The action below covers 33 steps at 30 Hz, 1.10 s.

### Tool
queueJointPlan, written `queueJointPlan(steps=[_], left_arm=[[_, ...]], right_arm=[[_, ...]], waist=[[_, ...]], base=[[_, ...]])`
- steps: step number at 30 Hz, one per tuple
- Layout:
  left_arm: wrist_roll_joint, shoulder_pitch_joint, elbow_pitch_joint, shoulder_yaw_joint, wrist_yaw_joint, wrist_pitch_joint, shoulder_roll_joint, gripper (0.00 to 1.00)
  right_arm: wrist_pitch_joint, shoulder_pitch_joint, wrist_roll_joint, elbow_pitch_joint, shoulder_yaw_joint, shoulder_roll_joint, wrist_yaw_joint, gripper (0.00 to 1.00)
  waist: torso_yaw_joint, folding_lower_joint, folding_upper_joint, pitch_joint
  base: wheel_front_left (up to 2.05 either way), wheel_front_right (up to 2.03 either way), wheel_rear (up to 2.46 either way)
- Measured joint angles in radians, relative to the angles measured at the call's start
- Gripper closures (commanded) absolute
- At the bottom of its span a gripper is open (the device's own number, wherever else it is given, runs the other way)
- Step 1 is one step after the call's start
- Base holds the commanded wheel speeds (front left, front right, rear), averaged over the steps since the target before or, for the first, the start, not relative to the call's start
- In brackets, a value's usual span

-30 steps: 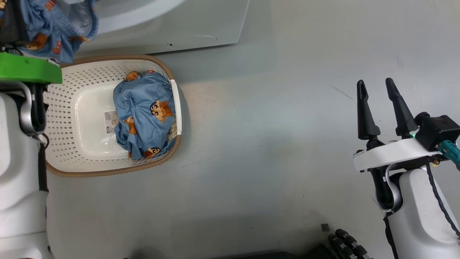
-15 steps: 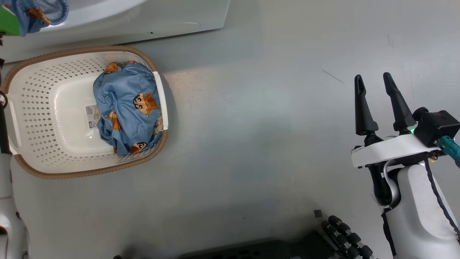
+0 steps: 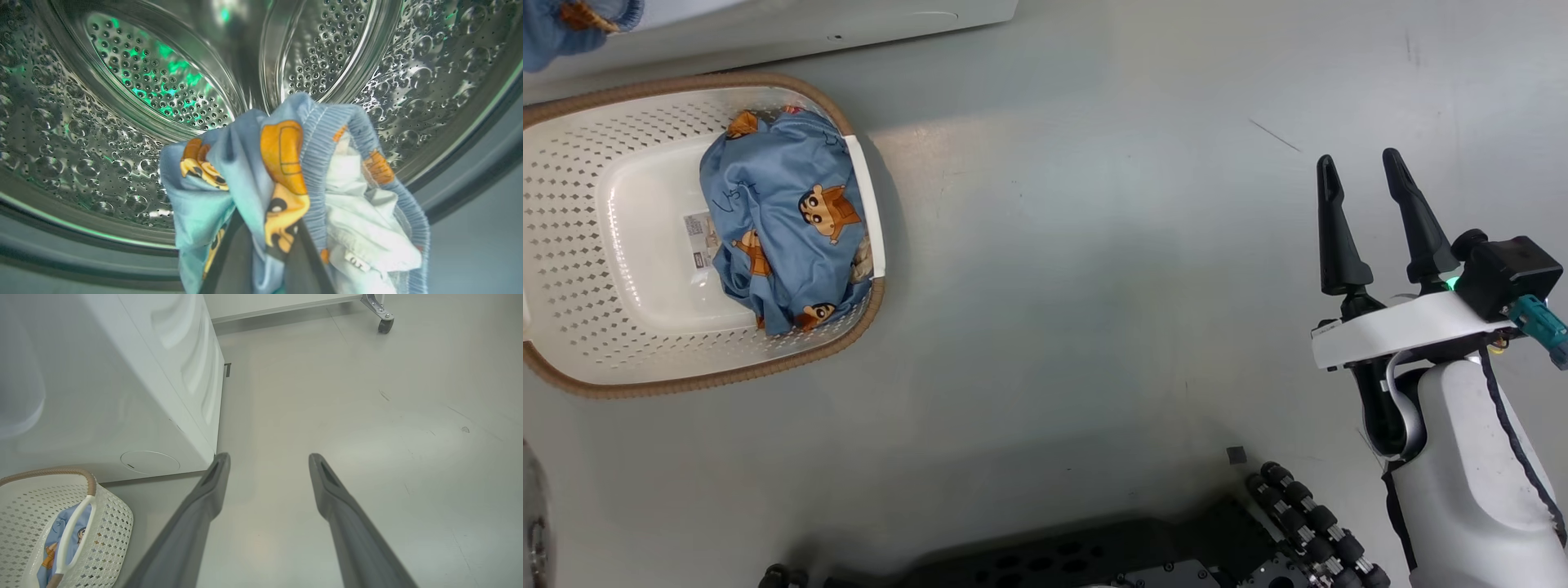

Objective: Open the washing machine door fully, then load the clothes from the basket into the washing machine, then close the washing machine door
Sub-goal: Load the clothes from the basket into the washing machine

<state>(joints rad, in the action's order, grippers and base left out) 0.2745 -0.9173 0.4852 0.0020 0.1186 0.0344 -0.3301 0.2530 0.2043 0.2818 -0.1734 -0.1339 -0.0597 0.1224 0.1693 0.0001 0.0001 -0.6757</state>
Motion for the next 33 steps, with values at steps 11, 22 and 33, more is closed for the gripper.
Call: queueJointPlan(steps=[11,22,33], left_arm=[[-0.005,-0.132,0.031,-0.05,0.005,-0.06,-0.013,1.0],[0.001,-0.23,0.061,-0.098,0.006,-0.069,-0.002,1.0],[0.016,-0.301,0.102,-0.143,0.008,-0.066,-0.011,1.0]], right_arm=[[0.0,0.019,0.001,-0.002,-0.012,0.004,0.0,0.0],[0.0,0.024,0.009,-0.007,-0.016,0.009,0.0,0.0],[0.0,0.038,0.009,-0.003,-0.033,0.013,0.0,0.0]], waist=[[0.01,0.0,0.0,-0.057],[0.014,-0.0001,0.0,-0.099],[0.015,0.0,0.0,-0.154]], base=[[0.0,0.0,0.0],[0.0,0.0,0.0],[0.0,0.0,0.0]])
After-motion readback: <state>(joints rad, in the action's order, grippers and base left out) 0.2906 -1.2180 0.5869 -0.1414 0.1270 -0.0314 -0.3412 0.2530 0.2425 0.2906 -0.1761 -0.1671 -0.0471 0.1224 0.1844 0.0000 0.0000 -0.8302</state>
